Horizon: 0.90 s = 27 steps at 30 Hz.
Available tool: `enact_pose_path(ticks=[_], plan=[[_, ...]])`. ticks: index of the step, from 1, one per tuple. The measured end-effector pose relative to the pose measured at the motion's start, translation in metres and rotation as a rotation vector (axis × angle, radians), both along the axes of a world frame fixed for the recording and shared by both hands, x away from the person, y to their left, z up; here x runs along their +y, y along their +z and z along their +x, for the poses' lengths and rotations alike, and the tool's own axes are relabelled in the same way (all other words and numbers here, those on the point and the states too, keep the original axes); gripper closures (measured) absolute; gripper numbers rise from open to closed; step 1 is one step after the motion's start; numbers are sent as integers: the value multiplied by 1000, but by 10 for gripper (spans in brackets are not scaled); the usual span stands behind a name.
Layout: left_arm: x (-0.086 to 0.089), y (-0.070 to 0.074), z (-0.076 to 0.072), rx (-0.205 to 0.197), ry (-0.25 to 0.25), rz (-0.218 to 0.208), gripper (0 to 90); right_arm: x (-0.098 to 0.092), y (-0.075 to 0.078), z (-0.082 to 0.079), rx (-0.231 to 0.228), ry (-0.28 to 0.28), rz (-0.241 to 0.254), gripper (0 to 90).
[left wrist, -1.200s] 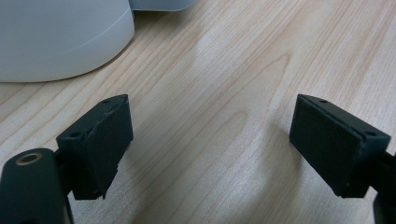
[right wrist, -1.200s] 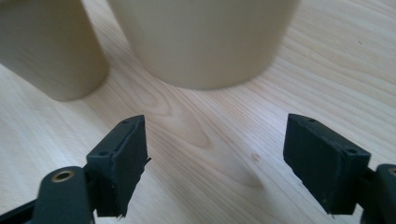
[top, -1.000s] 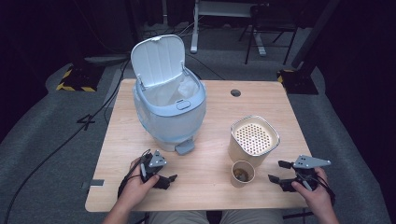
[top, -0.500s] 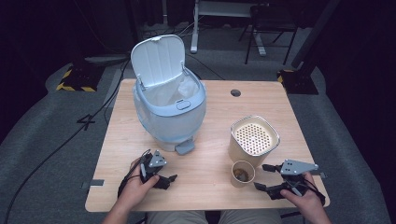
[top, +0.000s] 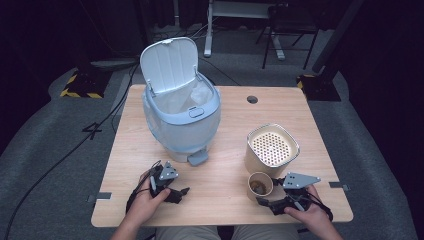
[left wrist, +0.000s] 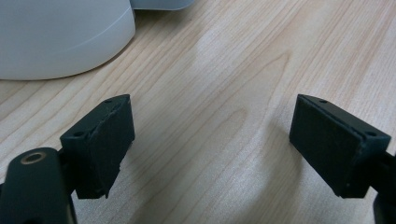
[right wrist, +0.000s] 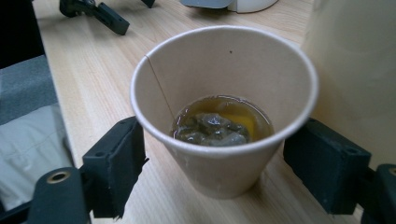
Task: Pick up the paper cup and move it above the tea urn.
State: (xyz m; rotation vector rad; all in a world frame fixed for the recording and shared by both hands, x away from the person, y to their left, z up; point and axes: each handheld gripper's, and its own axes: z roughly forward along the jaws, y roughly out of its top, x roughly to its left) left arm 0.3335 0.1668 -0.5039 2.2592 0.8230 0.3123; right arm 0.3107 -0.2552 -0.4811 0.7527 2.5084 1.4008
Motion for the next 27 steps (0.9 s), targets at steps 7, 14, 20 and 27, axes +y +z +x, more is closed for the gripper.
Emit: enact_pose_path(ticks=[7,14,20,27], plan=[[0,0,0,0,-1,0,146,12,-16,1,-32,-42,7,237],[0,0,0,0,1,0,146,12,-19,3,-36,-40,10,282],[0,0,0,0,1,0,146,12,-18,3,-41,-34,6,293],[0,0,0,0,1,0,146,10,-10,-1,-50,-11,25,296]])
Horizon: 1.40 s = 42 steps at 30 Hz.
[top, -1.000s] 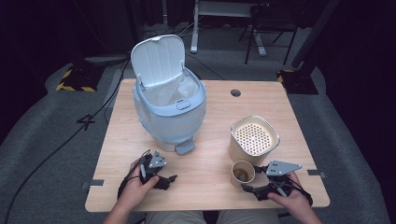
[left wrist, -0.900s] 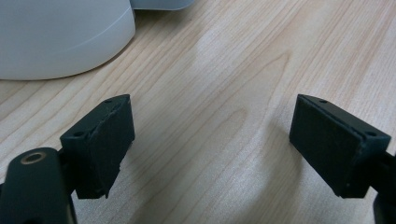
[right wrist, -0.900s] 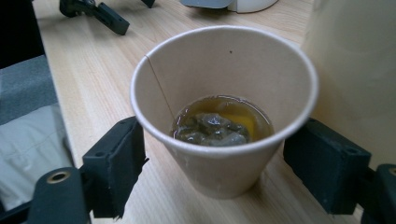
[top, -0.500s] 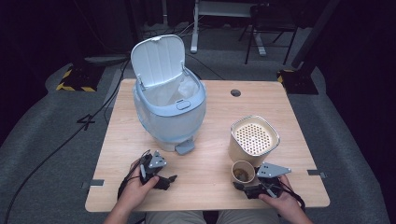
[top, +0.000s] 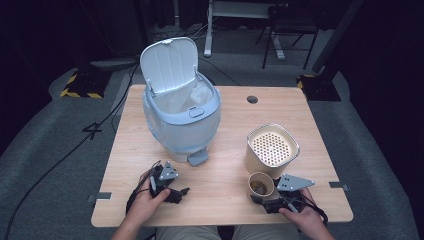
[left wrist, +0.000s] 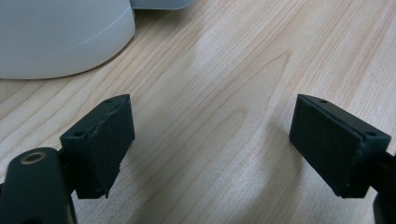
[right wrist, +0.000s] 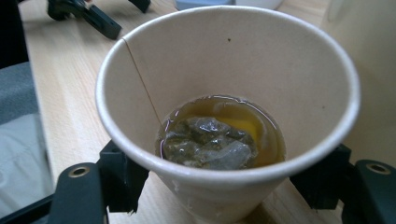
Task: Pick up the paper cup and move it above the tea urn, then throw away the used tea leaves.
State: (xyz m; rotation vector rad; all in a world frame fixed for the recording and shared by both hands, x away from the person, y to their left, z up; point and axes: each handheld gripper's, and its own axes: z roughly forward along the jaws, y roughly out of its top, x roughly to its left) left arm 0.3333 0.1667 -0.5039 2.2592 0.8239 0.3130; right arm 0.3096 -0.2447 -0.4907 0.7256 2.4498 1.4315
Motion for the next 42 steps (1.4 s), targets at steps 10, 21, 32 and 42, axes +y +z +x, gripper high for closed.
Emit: enact_pose_path(ticks=[10,21,32,42], plan=[[0,0,0,2,0,-1,146,-5,23,-14,6,64,-2,297],[0,0,1,6,-7,-3,137,-11,48,-24,-8,74,16,298],[-1,0,2,8,-12,-1,128,-22,81,-21,-17,72,61,299],[-1,0,2,6,-12,-1,129,-35,121,-2,-25,68,89,298]])
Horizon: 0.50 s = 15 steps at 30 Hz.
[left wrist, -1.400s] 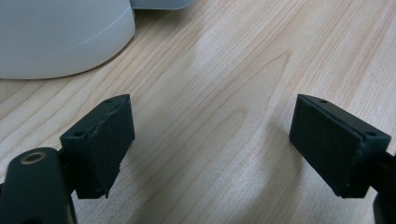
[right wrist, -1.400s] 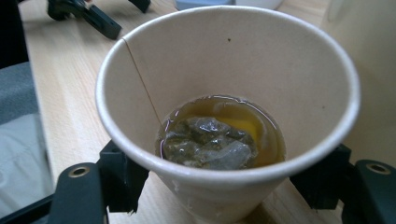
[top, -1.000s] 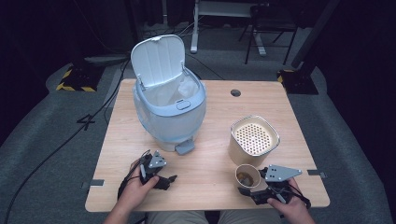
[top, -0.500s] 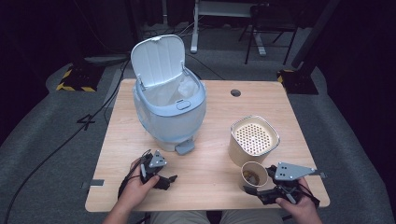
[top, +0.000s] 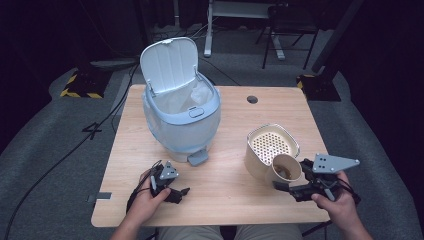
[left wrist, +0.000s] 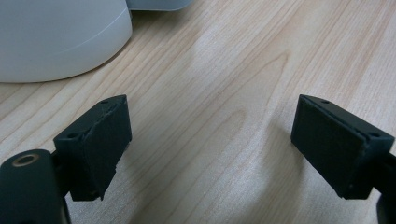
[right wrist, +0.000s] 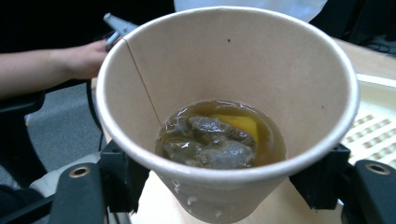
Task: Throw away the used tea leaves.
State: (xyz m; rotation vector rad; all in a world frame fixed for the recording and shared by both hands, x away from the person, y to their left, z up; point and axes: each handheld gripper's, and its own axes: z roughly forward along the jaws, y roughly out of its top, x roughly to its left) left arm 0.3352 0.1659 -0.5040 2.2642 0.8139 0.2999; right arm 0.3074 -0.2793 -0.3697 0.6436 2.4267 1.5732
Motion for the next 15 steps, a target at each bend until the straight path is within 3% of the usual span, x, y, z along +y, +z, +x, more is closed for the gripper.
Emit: enact_pose_path(ticks=[9,15], plan=[[0,0,-1,-1,4,0,132,-6,28,28,-61,-58,-31,298],[0,0,-1,-1,4,0,132,-12,35,50,-80,-103,-50,298]])
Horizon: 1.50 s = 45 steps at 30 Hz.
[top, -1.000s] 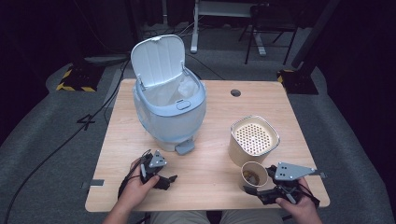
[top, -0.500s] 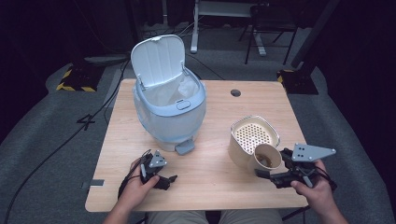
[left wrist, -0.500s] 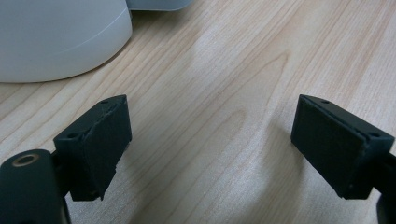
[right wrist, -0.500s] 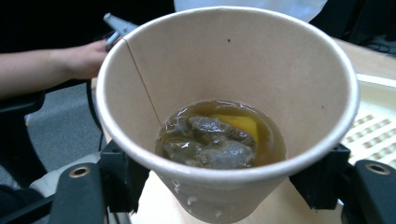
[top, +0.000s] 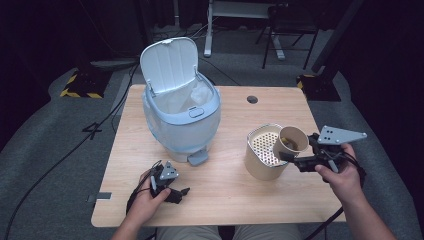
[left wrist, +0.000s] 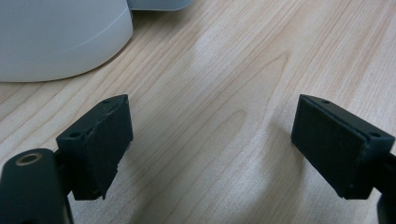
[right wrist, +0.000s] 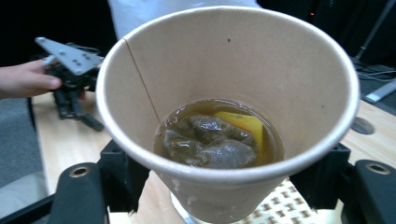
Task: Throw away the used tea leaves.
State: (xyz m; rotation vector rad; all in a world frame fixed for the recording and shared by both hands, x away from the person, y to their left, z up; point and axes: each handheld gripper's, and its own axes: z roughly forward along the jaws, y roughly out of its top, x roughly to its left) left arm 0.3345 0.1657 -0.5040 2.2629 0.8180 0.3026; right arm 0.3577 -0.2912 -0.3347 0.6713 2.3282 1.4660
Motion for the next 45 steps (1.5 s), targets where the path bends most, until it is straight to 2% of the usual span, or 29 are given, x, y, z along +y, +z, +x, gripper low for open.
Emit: enact_pose_path(ticks=[6,14,17,20,27,30,33,35,39,41,45], plan=[[0,0,0,0,0,0,132,-5,1,21,-10,-40,-53,299],[0,0,0,0,0,0,132,-14,-4,50,-32,-92,-86,300],[0,0,0,0,0,0,132,-17,-4,59,-52,-121,-125,301],[0,0,0,0,0,0,132,-19,-3,65,-118,-155,-216,301],[0,0,0,0,0,0,132,-23,-5,70,-231,-164,-325,302],[0,0,0,0,0,0,132,-20,-6,67,-299,-168,-400,303],[0,0,0,0,0,0,132,-17,-7,64,-345,-171,-459,304],[0,0,0,0,0,-1,132,-14,-7,60,-400,-181,-539,305],[0,0,0,0,0,0,132,-8,-6,53,-483,-195,-639,308],[0,0,0,0,0,-1,133,-4,-6,49,-535,-194,-706,308],[0,0,0,0,0,0,133,3,-7,44,-600,-195,-792,308]])
